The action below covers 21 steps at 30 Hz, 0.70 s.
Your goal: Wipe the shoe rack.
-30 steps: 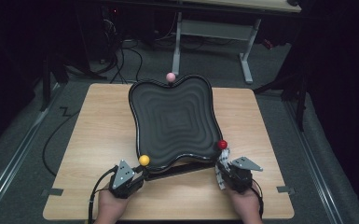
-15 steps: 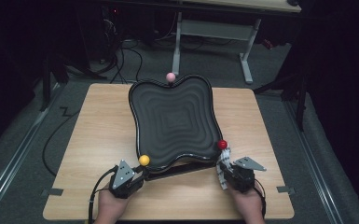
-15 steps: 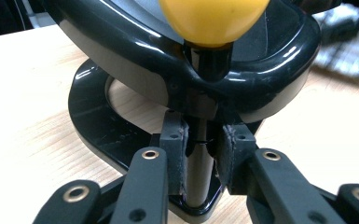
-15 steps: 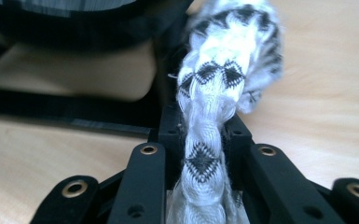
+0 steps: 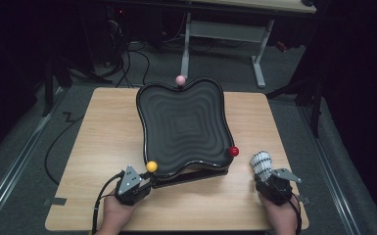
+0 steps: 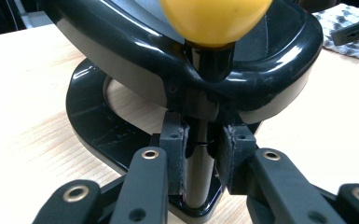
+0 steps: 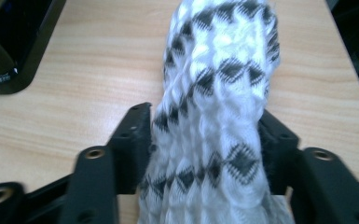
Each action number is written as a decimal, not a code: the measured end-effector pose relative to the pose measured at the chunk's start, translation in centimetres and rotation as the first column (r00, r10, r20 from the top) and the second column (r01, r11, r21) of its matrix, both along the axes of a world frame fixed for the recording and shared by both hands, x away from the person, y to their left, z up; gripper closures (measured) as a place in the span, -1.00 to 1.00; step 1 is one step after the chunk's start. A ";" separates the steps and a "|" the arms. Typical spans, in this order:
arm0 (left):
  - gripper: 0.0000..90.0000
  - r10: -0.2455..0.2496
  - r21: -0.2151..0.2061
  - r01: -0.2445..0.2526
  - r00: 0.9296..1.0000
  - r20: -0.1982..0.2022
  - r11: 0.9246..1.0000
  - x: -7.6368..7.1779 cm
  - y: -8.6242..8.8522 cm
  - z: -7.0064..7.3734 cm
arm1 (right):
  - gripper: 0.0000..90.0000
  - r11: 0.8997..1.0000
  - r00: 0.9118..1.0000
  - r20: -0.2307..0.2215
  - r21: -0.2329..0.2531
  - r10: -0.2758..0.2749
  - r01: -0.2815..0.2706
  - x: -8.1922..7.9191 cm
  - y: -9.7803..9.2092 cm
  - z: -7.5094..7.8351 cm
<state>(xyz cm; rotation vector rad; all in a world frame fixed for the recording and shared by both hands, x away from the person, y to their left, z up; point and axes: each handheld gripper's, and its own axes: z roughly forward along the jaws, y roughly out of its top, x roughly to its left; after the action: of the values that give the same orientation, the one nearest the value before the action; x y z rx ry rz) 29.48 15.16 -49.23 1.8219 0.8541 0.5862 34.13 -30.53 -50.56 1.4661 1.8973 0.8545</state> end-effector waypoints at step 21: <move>0.25 0.028 0.018 -0.028 1.000 0.003 0.999 -0.4 0.1 -0.2 | -0.14 0.963 0.954 0.159 0.053 0.253 -0.264 -2.2 6.2 4.2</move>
<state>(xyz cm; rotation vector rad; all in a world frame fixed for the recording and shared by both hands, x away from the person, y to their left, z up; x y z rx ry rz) 29.07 15.31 -49.48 1.8271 0.8756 0.6158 31.92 -24.35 -46.39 1.1708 1.9876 1.1337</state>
